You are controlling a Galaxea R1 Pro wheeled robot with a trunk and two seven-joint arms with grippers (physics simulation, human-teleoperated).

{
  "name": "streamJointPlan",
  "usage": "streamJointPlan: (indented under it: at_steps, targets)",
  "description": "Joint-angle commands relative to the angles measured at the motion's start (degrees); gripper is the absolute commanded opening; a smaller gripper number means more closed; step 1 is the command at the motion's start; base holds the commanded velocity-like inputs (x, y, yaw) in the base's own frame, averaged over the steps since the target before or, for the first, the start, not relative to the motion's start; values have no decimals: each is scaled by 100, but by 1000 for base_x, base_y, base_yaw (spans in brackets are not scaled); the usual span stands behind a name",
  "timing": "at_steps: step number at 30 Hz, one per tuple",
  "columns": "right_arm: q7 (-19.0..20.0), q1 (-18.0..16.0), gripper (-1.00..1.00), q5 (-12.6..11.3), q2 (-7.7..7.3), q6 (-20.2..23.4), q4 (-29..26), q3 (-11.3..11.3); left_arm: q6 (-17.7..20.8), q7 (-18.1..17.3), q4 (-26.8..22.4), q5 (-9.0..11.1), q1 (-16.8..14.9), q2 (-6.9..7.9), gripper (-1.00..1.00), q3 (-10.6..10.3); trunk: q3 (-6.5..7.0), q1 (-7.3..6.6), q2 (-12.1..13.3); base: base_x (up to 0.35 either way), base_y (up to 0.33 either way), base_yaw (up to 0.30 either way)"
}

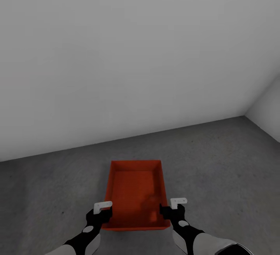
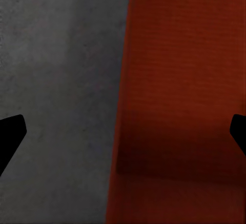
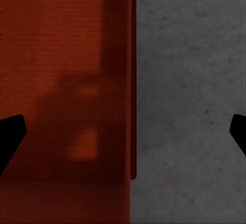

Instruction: Move the two storage containers from the living room to the garage. In the garage, place one container on the floor and stack the other container on top of it (either order is fine).

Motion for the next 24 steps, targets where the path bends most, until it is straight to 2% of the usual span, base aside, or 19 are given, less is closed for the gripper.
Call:
streamJointPlan:
  at_steps: [1,24]
  targets:
    - [-14,-5,100,-45,2,-24,13,50,-18,30,4,37,-4,0,100,-50,15,-23,39,0,0,0]
    - [-14,-5,100,-45,0,-24,13,52,-18,30,2,30,-4,0,100,-50,427,-528,962,0,0,0]
